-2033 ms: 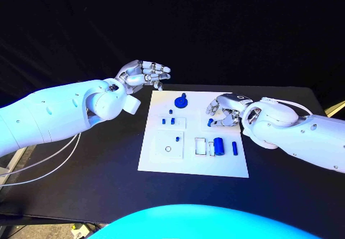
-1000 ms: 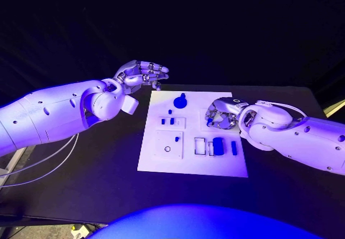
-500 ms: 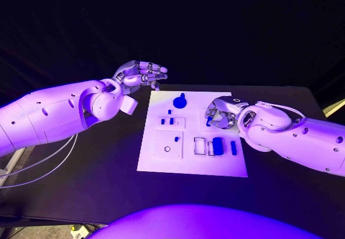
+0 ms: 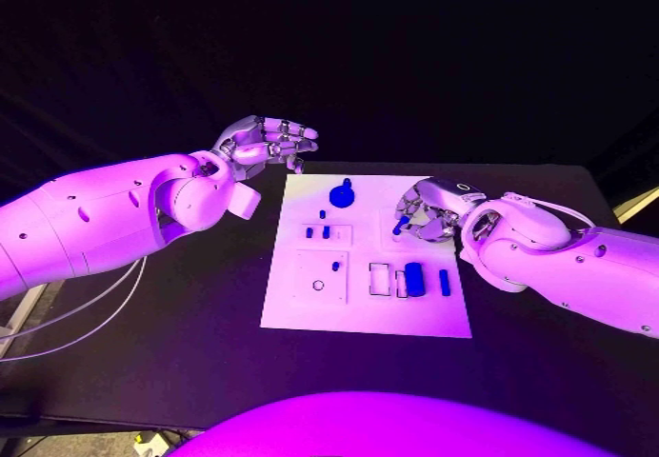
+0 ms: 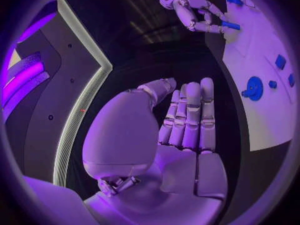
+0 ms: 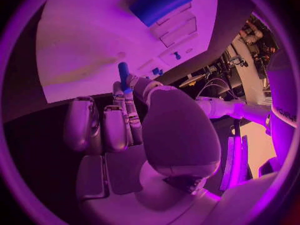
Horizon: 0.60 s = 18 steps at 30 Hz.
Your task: Assemble the parts on the task board
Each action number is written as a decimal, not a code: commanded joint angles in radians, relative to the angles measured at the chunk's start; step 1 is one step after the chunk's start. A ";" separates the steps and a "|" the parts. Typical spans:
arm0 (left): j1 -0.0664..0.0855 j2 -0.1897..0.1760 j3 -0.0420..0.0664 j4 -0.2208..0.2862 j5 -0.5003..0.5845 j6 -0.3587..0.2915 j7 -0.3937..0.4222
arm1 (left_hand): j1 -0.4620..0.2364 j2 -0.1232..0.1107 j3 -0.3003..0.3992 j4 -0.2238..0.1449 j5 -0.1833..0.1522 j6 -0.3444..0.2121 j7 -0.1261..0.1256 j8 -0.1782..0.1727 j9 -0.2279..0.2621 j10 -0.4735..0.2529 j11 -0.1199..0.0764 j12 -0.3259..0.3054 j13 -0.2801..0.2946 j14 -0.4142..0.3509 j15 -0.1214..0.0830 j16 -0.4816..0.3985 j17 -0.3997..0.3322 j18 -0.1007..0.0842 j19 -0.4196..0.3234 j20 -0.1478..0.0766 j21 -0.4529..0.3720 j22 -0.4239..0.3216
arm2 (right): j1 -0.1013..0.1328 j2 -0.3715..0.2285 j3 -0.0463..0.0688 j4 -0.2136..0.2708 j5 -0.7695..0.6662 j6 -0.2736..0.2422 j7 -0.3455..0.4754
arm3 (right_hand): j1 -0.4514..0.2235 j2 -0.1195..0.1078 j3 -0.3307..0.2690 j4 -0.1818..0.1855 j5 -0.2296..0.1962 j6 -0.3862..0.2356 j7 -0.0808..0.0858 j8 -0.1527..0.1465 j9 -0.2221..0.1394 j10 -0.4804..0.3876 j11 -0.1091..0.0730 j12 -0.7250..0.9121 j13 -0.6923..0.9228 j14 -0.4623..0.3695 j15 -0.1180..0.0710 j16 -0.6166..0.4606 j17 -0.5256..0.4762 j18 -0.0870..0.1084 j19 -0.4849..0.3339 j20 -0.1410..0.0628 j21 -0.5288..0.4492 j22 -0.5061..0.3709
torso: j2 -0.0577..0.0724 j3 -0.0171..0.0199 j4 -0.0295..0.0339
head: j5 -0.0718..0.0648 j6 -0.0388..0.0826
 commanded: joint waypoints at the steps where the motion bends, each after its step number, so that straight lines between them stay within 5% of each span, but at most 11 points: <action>1: 0.001 0.002 0.001 0.000 0.001 0.003 0.002 | -0.011 0.014 -0.010 0.008 -0.002 -0.015 0.006 0.024 0.014 -0.017 0.003 0.011 0.015 -0.008 0.000 -0.013 -0.010 -0.002 -0.008 0.004 -0.019 -0.009 | 0.005 -0.015 0.002 0.042 0.008 -0.017 0.007 | -0.020 0.032 0.060 -0.027 0.016 0.016 -0.002 0.065 0.063 0.097 -0.026 0.020 0.055 0.038 -0.001 0.016 0.014 -0.026 0.019 -0.002 0.024 0.056 | 0.000 -0.0002 -0.0018 | 0.000 0.000; 9: 0.000 0.006 0.000 -0.003 0.002 0.004 0.002 | -0.011 0.014 -0.010 0.008 -0.002 -0.015 0.006 0.024 0.014 -0.017 0.003 0.011 0.015 -0.008 0.000 -0.013 -0.010 -0.002 -0.008 0.004 -0.019 -0.009 | 0.002 0.002 0.003 0.125 0.002 -0.035 0.022 | -0.022 0.032 0.061 -0.029 0.015 0.016 -0.002 0.066 0.065 0.097 -0.026 0.019 0.055 0.039 -0.002 0.017 0.016 -0.026 0.020 -0.002 0.026 0.058 | 0.000 0.0006 -0.0004 | 0.007 0.000; 18: 0.000 0.017 0.000 -0.011 0.004 0.006 0.003 | -0.011 0.014 -0.010 0.008 -0.002 -0.015 0.006 0.024 0.014 -0.017 0.003 0.011 0.015 -0.008 0.000 -0.013 -0.010 -0.002 -0.008 0.004 -0.019 -0.009 | -0.033 0.095 -0.001 0.152 -0.027 -0.033 0.040 | -0.024 0.033 0.066 -0.035 0.017 0.013 -0.001 0.067 0.069 0.098 -0.026 0.016 0.057 0.038 -0.001 0.016 0.014 -0.025 0.018 -0.002 0.022 0.056 | 0.000 -0.0018 0.0018 | 0.023 0.000</action>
